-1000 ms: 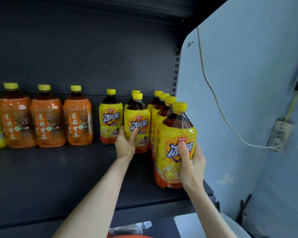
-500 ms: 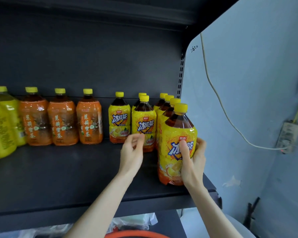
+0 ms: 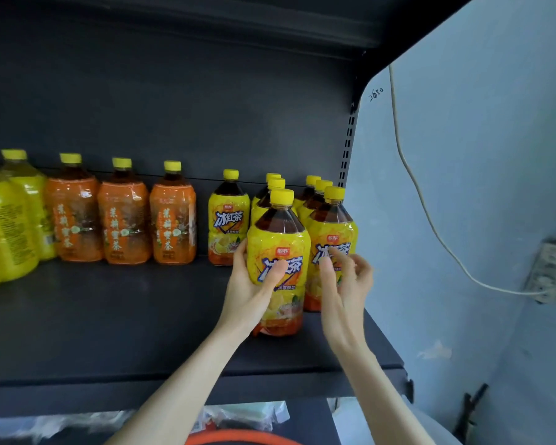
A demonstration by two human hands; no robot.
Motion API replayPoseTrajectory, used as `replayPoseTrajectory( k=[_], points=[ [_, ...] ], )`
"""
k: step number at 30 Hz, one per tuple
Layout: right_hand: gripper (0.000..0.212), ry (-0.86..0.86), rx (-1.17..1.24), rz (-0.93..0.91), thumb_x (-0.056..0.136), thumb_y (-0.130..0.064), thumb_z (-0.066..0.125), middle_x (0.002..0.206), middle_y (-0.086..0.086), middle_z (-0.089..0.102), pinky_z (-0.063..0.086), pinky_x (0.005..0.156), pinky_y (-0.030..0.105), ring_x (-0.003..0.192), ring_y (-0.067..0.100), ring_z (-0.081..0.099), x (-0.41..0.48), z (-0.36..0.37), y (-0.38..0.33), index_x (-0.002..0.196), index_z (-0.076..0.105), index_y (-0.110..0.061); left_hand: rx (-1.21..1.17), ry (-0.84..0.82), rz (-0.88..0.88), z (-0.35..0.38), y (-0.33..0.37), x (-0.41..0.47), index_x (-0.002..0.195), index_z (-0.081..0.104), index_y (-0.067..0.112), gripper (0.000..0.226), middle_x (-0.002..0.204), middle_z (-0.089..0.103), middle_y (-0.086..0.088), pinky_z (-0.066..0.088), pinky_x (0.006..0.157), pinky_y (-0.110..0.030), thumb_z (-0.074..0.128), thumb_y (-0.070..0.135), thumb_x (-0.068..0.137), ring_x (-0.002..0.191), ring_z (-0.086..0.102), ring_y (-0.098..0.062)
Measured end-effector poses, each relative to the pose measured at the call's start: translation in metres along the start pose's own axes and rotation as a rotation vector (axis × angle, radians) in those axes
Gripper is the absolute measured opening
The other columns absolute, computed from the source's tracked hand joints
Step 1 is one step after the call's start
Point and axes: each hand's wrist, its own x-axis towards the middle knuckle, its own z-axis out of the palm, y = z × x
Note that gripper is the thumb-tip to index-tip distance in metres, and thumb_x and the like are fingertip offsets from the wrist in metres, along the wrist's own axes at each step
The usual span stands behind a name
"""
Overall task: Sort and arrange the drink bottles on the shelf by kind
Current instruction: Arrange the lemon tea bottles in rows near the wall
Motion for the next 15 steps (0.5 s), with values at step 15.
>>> replayPoseTrajectory(
  k=[15],
  points=[
    [0.070,-0.171,0.095,-0.003,0.072,-0.053,0.070,0.133,-0.009,0.051,0.049,0.099,0.046,0.119,0.007,0.055,0.043,-0.006,0.042,0.127,0.028,-0.051,0.041,0.008,-0.056,0.004,-0.035,0.043,0.138,0.037,0.029,0.088,0.128,0.057,0.006,0.051,0.094,-0.042,0.066,0.067,0.064,0.114,0.058,-0.008]
  ],
)
